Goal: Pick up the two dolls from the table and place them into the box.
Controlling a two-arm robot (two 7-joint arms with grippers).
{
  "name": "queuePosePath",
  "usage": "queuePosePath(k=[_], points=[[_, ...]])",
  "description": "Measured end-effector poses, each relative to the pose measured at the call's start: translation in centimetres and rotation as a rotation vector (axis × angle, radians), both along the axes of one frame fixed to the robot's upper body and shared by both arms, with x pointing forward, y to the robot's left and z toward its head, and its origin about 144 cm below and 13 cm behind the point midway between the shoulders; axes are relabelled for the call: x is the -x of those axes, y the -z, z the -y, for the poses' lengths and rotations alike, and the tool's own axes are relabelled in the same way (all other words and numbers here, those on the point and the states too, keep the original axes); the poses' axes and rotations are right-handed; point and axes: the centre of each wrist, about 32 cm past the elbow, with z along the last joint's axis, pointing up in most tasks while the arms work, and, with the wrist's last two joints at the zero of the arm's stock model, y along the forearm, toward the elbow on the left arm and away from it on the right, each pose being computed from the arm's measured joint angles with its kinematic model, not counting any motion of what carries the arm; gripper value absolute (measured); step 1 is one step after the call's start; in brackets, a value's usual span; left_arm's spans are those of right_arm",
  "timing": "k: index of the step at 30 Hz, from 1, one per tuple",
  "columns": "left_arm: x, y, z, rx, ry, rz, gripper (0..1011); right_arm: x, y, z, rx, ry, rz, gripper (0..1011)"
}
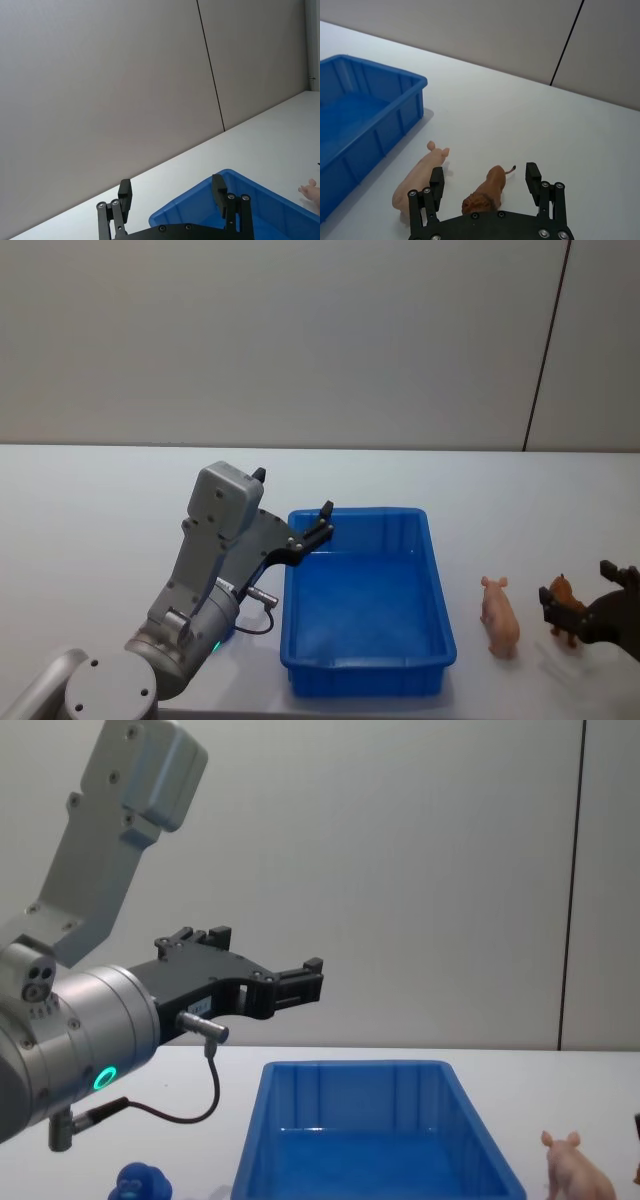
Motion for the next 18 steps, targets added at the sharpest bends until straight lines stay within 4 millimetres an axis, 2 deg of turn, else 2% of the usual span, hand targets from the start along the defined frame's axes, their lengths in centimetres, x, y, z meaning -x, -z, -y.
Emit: queuePosePath(k=[14, 18], points=[[0.0, 0.0, 0.0, 0.0, 0.0, 0.0, 1003, 0.0, 1.2, -0.4, 0.03, 0.008, -0.073, 1001], [0.0, 0.0, 0.0, 0.0, 0.0, 0.0, 1003, 0.0, 1.4, -0.6, 0.035, 0.015, -0.088, 925]])
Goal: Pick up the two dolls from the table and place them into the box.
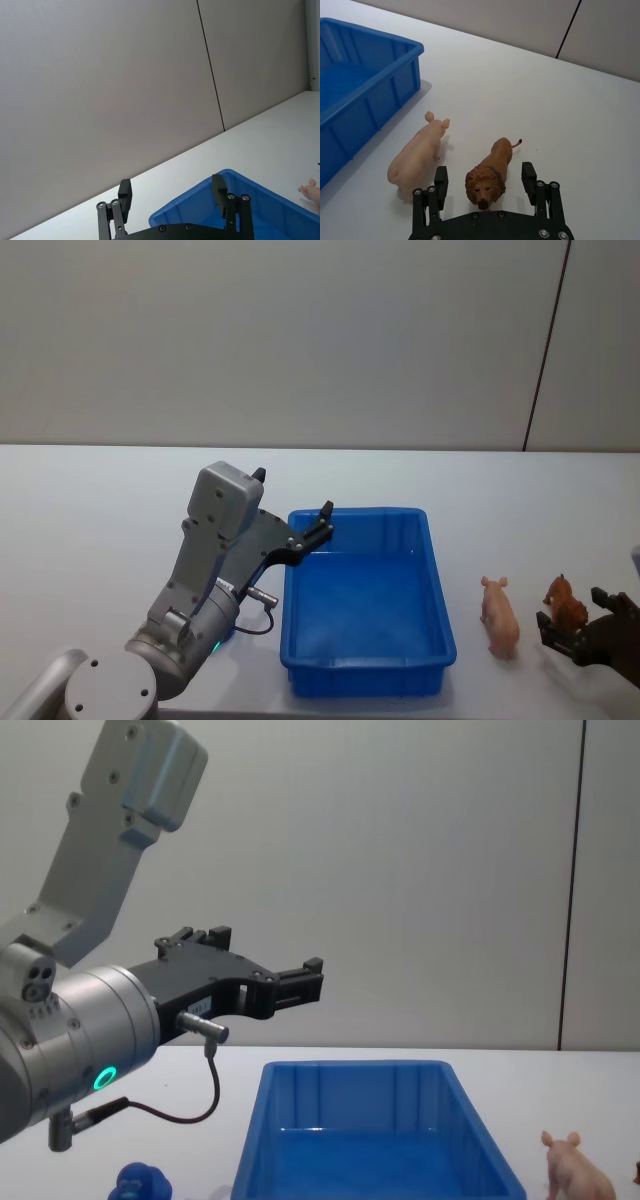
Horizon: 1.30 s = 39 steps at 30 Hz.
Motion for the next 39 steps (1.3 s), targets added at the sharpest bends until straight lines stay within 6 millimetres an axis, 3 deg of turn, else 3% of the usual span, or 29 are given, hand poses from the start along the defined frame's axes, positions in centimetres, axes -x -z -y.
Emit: queuePosePath(k=[8, 17, 28, 39], points=[[0.0, 0.0, 0.0, 0.0, 0.0, 0.0, 1003, 0.0, 0.1, -0.2, 0.002, 0.017, -0.011, 729], [0.0, 0.0, 0.0, 0.0, 0.0, 0.0, 1003, 0.2, 0.1, -0.3, 0.002, 0.036, 0.011, 428], [0.0, 0.0, 0.0, 0.0, 0.0, 0.0, 1003, 0.4, -0.7, -0.7, -0.019, 0.048, 0.081, 412], [0.0, 0.0, 0.0, 0.0, 0.0, 0.0, 1003, -0.1, -3.0, -2.3, -0.09, -0.006, 0.199, 412]])
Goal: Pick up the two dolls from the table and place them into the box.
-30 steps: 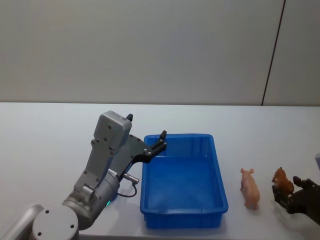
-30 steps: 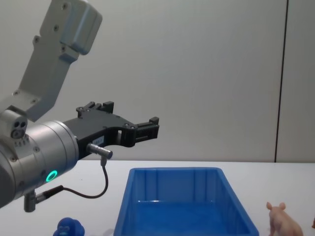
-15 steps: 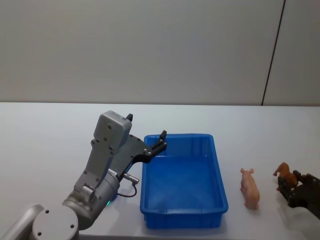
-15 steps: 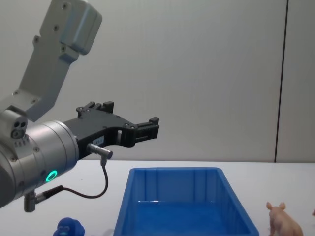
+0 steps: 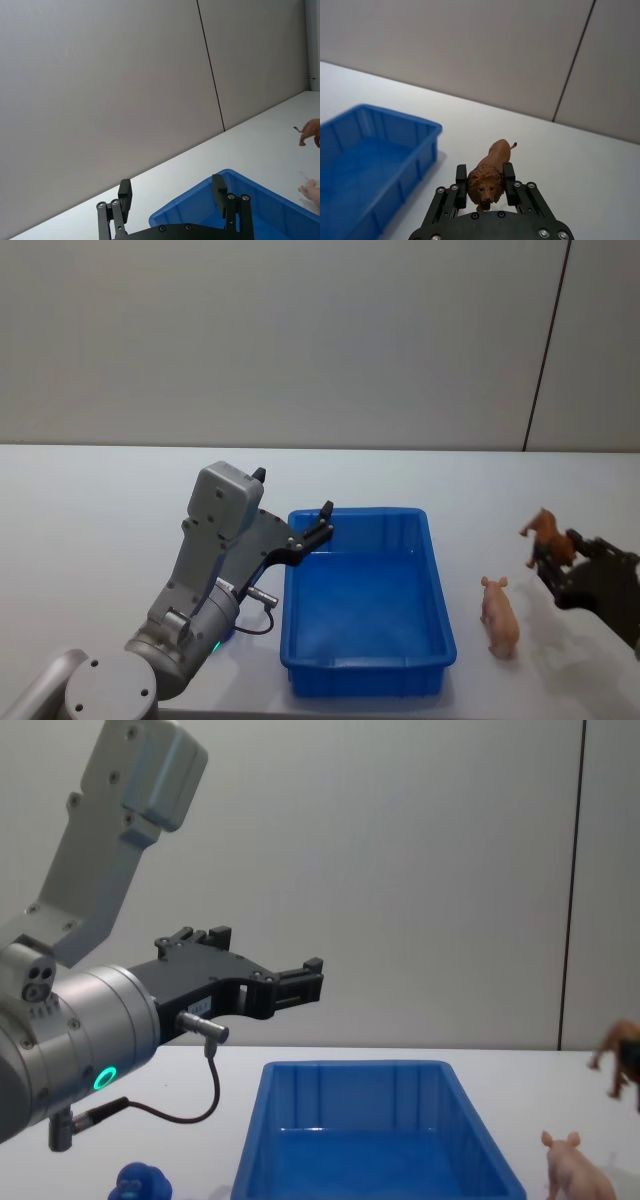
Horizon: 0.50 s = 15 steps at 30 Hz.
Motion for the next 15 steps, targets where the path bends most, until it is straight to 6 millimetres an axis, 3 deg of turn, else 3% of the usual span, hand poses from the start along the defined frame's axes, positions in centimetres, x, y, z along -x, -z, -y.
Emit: queuePosePath(k=[15], points=[[0.0, 0.0, 0.0, 0.0, 0.0, 0.0, 1003, -1.2, -2.7, -3.9, -0.056, -0.171, 0.037, 412]])
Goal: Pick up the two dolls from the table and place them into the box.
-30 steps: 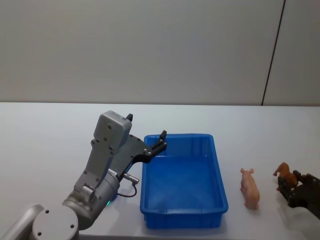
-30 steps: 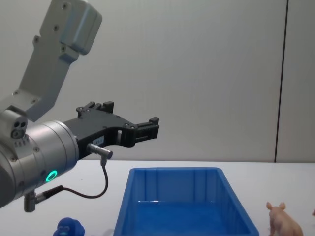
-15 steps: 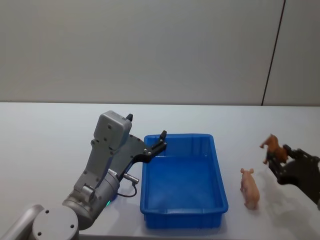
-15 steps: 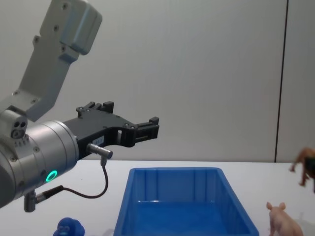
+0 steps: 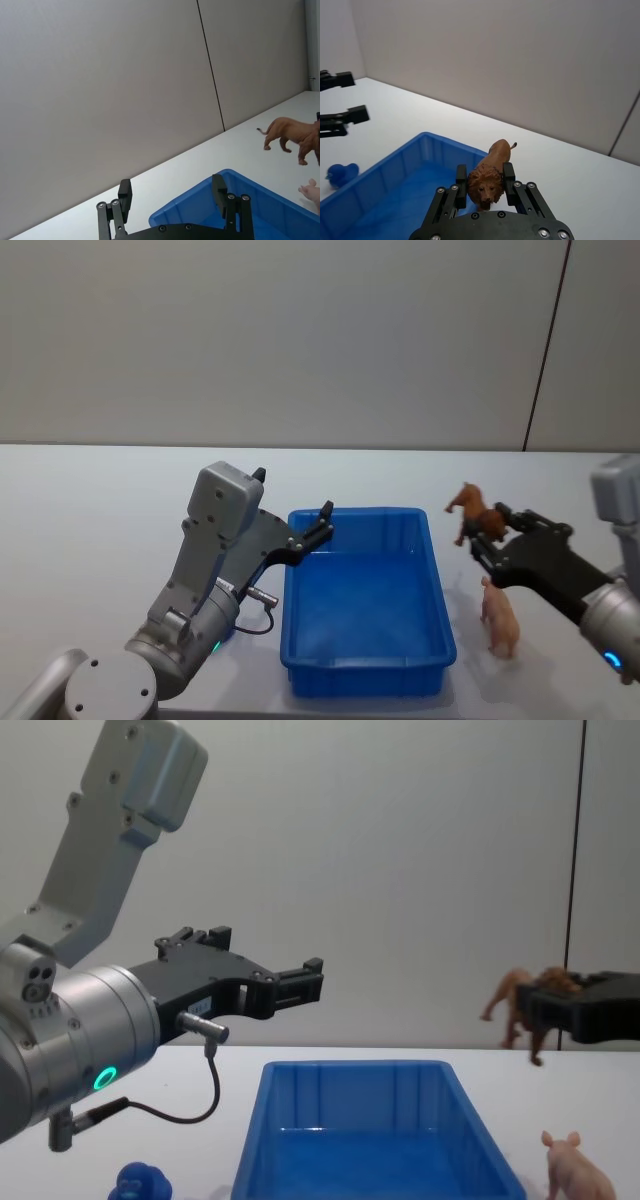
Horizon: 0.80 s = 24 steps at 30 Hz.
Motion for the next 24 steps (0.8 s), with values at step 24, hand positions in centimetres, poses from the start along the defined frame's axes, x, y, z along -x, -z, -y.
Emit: queuePosePath(k=[24], points=[[0.0, 0.0, 0.0, 0.0, 0.0, 0.0, 1003, -1.4, 0.9, -4.7, 0.061, -0.12, -0.118, 754]])
